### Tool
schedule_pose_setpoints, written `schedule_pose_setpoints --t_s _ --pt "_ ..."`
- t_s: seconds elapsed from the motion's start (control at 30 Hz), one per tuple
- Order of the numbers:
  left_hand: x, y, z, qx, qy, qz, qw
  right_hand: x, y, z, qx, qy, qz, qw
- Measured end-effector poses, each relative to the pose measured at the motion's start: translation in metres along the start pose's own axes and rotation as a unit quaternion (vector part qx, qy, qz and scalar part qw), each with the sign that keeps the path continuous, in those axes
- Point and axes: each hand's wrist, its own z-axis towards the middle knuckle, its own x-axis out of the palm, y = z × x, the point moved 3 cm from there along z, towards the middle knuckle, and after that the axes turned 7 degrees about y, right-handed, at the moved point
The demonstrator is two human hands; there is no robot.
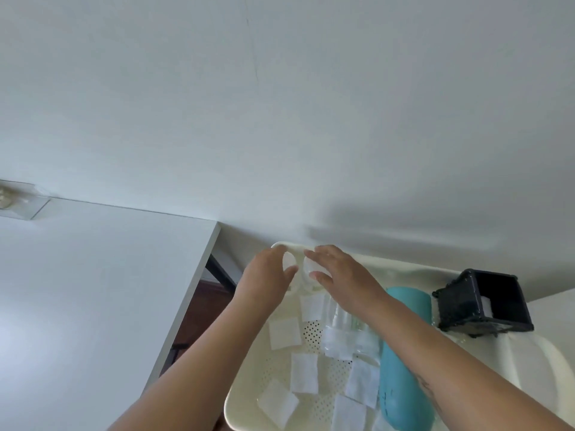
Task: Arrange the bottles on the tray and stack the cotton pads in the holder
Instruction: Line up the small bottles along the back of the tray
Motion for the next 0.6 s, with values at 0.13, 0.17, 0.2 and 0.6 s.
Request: schedule_pose_setpoints --t_s 0.13,0.17,0.2,0.6 --pt "-0.009 0.013 0.003 0.049 0.103 0.005 0.993 0.001 -0.006 -0.005 0.001 0.01 0.005 1.0" --pt "-0.011 0.015 0.003 0.068 0.123 0.009 0.99 0.001 -0.008 -0.007 0.0 0.0 0.016 1.0" --pt "-0.013 0.016 0.005 0.082 0.131 0.017 0.988 0.001 -0.008 -0.008 0.001 -0.011 0.026 1.0" --pt "-0.021 0.019 0.026 0.107 0.112 0.022 0.988 0.009 0.0 -0.004 0.063 -0.102 0.075 0.99"
